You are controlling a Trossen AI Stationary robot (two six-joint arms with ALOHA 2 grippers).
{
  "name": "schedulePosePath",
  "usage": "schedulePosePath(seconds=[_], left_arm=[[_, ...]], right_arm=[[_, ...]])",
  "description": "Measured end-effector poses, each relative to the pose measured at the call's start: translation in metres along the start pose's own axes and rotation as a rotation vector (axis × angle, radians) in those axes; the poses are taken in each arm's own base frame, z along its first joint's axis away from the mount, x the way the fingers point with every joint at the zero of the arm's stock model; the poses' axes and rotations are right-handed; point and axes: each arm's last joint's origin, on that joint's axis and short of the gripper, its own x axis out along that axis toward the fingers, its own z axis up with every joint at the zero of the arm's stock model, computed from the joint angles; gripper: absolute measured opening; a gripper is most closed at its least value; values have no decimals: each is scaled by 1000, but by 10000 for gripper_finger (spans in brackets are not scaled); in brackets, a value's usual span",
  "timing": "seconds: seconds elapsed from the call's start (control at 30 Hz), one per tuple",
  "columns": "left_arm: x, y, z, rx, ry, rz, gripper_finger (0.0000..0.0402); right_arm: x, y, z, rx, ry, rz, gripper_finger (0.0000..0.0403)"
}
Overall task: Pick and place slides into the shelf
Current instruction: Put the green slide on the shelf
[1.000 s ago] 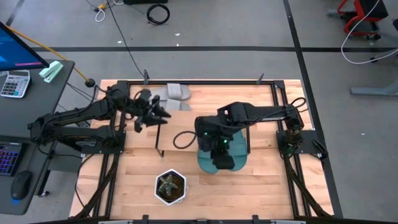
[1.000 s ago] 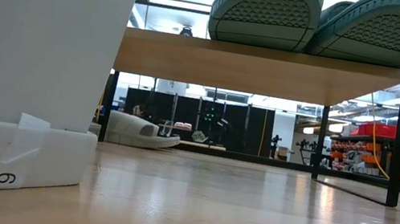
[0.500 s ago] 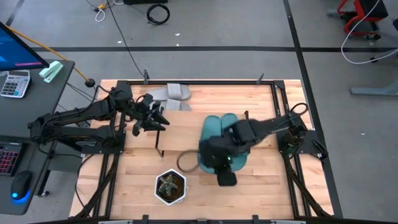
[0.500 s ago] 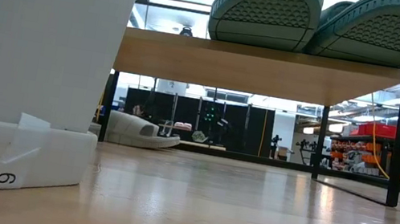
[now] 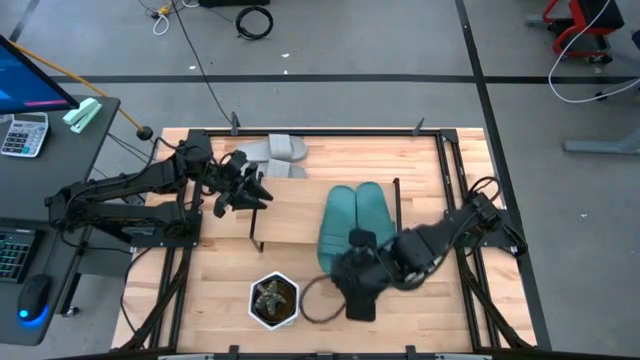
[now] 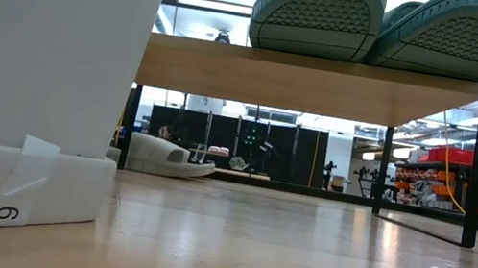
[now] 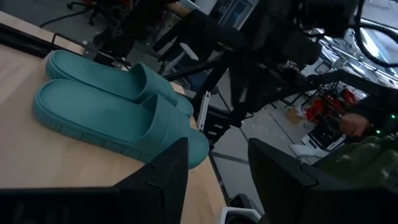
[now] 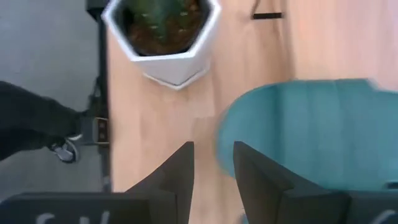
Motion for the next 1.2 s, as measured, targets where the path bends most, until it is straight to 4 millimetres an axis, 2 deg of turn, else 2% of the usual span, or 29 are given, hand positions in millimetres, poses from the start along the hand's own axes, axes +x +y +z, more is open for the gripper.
schedulePosePath(seconds=[0.27, 0.5, 0.8, 1.2], left_arm=[[0, 0, 0, -20, -1, 5, 172], [0, 0, 0, 5, -1, 5, 172], [0, 0, 0, 15, -1, 4, 172], [0, 0, 0, 58, 1, 5, 172]], right_arm=[[16, 27, -21, 172, -22, -40, 118], [34, 43, -15, 327, -186, 53, 118], [66, 27, -20, 425, -109, -10, 98], [69, 4, -23, 471, -18, -142, 72]])
